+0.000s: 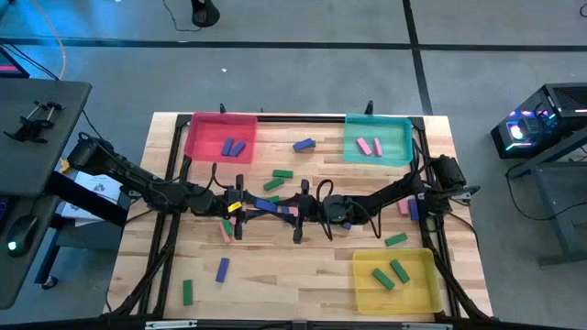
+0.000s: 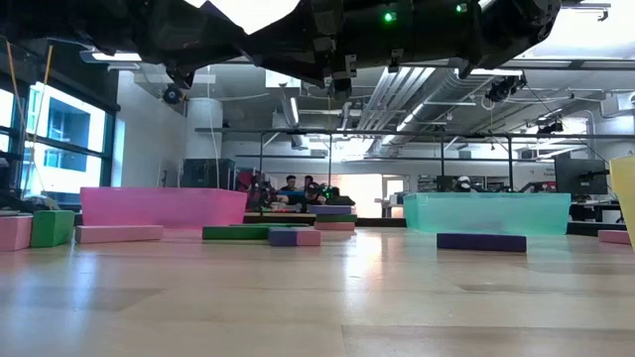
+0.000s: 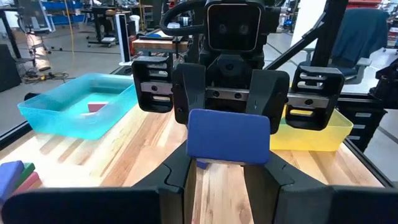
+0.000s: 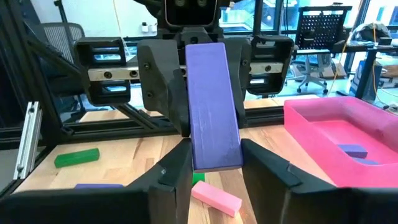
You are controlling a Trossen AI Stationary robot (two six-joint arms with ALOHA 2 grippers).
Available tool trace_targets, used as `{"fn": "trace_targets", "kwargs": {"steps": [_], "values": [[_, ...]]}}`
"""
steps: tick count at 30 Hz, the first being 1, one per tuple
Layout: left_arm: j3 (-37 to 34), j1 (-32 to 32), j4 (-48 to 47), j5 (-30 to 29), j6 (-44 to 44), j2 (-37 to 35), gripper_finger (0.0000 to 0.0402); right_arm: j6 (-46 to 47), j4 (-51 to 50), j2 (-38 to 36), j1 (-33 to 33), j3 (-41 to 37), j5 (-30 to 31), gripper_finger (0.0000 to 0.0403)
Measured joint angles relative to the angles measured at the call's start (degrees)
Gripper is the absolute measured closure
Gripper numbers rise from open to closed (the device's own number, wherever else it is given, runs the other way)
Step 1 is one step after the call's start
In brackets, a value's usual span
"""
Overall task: Sort blocks
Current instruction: Put the blue block into the red bin
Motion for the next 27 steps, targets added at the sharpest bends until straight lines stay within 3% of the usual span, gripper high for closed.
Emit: {"fn": "trace_targets", "kwargs": {"steps": [7, 12, 16, 18, 22, 27], "values": [[0.0, 0.0, 0.2, -1.8, -0.7, -0.1, 0.0318, 3.3, -8.5, 0.0, -0.2, 0.0, 0.8, 0.0286], [0.1, 0.5, -0.2, -4.3, -1.0, -0.5, 0.0319, 9.7, -22.0, -2.2, -1.4, 0.0, 3.2, 0.0258], [1.9, 3.8, -4.6, -8.3, -2.6, -2.2, 0.0319, 15.1, -33.0, -4.8, -2.1, 0.0, 1.8, 0.0234], [4.2, 7.3, -12.5, -10.6, -3.8, -3.8, 0.0319, 16.9, -35.3, -5.7, -2.2, 0.0, 0.6, 0.023], [12.5, 18.8, -37.8, -11.7, -8.5, -5.0, 0.032, 17.9, -35.3, -5.9, -1.7, 0.0, -1.2, 0.023], [22.6, 36.7, -64.2, -6.4, -11.8, -1.5, 0.032, 17.9, -35.1, -5.9, -0.9, 0.0, -1.2, 0.0231]]}}
